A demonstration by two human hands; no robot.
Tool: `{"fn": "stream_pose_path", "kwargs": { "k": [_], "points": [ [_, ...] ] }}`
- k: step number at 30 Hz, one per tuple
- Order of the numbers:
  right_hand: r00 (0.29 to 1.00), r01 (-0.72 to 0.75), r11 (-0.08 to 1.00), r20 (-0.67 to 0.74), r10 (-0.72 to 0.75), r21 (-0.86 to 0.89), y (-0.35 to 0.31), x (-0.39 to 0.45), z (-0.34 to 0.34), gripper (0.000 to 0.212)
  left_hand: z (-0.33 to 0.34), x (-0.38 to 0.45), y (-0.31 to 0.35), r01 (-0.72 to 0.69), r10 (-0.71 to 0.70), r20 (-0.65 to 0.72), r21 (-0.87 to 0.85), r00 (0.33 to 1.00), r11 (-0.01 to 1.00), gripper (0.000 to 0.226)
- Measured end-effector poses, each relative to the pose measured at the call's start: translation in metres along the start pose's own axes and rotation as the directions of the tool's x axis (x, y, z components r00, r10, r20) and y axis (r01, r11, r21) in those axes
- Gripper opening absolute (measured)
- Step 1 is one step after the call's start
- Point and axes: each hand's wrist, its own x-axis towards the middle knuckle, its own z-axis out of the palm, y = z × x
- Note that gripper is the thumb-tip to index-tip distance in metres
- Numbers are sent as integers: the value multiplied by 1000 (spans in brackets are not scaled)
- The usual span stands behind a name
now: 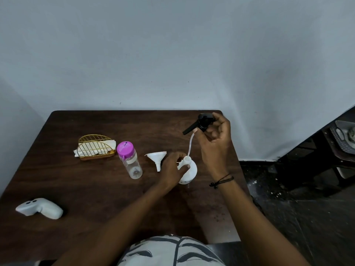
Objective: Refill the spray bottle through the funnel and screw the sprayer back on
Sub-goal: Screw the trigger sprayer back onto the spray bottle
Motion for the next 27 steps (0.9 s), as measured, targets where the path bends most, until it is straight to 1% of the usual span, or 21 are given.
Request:
{"fn": "stream_pose_path", "kwargs": {
  "k": [2, 5, 7, 10, 11, 13, 15, 17, 20, 24, 27],
  "points": [
    [1000, 2, 999, 15, -1, -40, 9, -4, -2, 57, 0, 0, 0, -3, 3, -2, 3, 1000, 1000, 30],
    [998, -11, 997, 59, 16, -82, 24, -11, -4, 55, 0, 1, -3, -12, 12, 1, -1, 1000, 1000, 22],
    [994, -51, 993, 91, 61, -106, 34, -15, -6, 54, 1, 1, -5, -4, 4, 6, 4, 1000, 1000, 20],
    [973, -146, 976, 153, 171, -165, 49, -22, -10, 53, 1, 3, -6, 31, -31, 8, 11, 999, 999, 31],
    [963, -177, 967, 170, 209, -186, 54, -24, -12, 53, 1, 3, -6, 39, -39, 10, 9, 999, 999, 31],
    [943, -218, 950, 205, 264, -222, 62, -29, -14, 53, 1, 5, -9, 35, -35, 13, 8, 999, 999, 25],
    [928, -226, 935, 231, 291, -272, 65, -32, -15, 51, 2, 6, -11, 11, -10, 13, -14, 1000, 1000, 22],
    [927, -189, 917, 243, 285, -353, 65, -31, -15, 49, 3, 6, -11, 8, -7, 15, -44, 1000, 999, 22],
    [919, -53, 839, 302, 252, -542, 62, -27, -14, 48, 3, 5, -10, 26, -24, 19, -84, 1000, 996, 22],
    [875, 53, 778, 405, 266, -626, 60, -24, -13, 43, 1, 0, -11, 14, -9, 39, -129, 999, 992, 25],
    [834, 174, 702, 482, 267, -690, 62, -21, -14, 28, 0, -3, -10, 49, -40, 50, -194, 998, 980, 32]
  ]
}}
